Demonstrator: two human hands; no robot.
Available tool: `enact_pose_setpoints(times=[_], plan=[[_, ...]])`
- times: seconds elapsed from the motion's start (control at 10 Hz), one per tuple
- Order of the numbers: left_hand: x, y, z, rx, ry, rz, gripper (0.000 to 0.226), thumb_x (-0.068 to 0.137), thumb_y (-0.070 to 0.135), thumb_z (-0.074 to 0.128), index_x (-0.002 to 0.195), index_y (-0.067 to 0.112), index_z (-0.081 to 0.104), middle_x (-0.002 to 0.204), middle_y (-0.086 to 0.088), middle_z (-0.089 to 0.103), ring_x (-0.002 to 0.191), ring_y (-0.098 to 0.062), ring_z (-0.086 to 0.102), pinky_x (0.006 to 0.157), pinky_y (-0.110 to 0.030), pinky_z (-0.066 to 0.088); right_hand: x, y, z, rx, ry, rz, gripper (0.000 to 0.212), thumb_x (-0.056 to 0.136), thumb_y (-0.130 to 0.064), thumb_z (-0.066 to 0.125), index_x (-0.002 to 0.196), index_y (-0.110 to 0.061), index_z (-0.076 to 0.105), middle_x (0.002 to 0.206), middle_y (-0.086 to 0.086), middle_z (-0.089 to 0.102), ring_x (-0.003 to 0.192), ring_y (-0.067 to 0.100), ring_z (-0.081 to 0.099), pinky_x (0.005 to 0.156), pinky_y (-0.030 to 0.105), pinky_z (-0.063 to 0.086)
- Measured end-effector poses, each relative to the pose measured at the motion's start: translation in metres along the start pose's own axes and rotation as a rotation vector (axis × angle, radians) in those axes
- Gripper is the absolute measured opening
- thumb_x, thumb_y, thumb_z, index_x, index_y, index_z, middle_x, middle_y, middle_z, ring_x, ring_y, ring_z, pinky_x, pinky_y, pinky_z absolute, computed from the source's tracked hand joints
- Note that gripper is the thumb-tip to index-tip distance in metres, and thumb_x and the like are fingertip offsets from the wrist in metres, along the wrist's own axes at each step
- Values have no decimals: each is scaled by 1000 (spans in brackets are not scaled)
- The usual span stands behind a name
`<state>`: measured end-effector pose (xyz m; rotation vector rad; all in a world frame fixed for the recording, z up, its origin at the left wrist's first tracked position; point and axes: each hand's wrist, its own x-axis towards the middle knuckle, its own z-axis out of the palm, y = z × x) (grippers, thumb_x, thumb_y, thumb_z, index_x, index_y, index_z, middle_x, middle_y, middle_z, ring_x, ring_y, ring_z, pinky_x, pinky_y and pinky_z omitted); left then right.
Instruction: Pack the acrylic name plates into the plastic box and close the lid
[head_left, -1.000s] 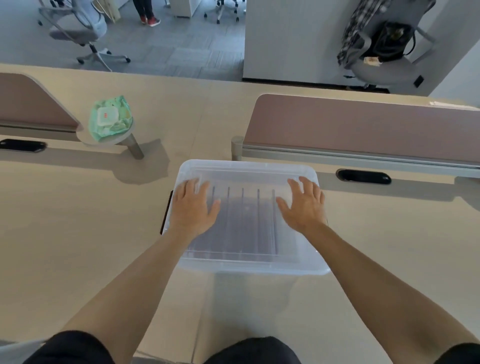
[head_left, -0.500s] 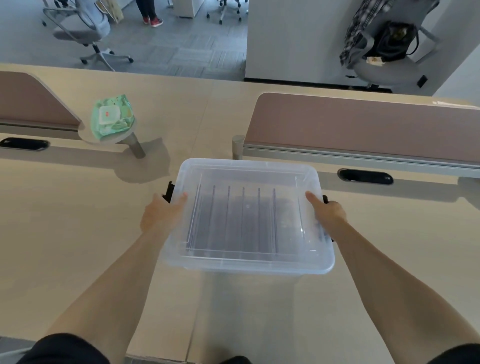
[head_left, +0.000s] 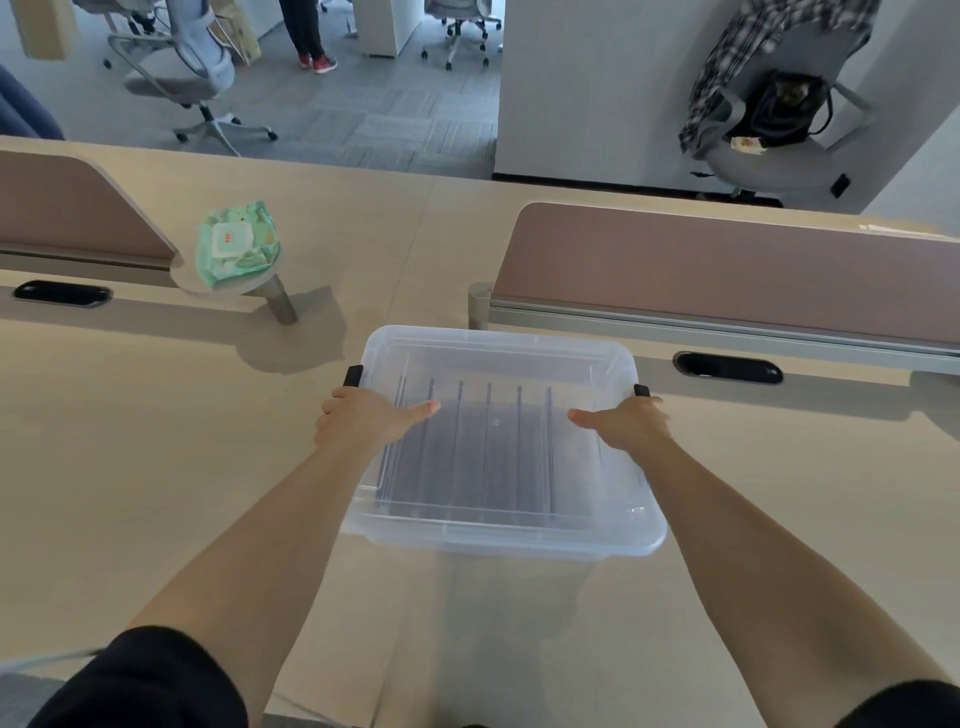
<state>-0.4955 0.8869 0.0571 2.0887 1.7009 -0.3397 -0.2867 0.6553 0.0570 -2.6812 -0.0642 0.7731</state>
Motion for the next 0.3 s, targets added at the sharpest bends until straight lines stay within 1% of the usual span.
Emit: enact_pose_setpoints(times=[0.1,0.2,0.3], plan=[[-6,6,2,41,48,10,134,42,100,48,132,0,38,116,-12,50,104,-29,52,73,-40,43,4,-5,8,-136,3,3,97,57,-78,66,117,-2,56,93,5,55,73,21,60,52,28,45],[-20,2,10,-20,125,65,120,62,89,54,143,6,24,130,-20,46,116,-36,49,91,-47,44,-21,-20,-8,-74,-30,-77,104,62,-72,68,134,0,47,119,10,56,102,31,59,83,38,53],[-34,-16,27,57,259,265,96,80,82,34,153,22,14,153,-26,21,137,-42,28,110,-51,27,-56,-44,-64,561,-107,-400,41,86,-41,70,115,-13,61,104,2,62,95,24,59,80,31,49]])
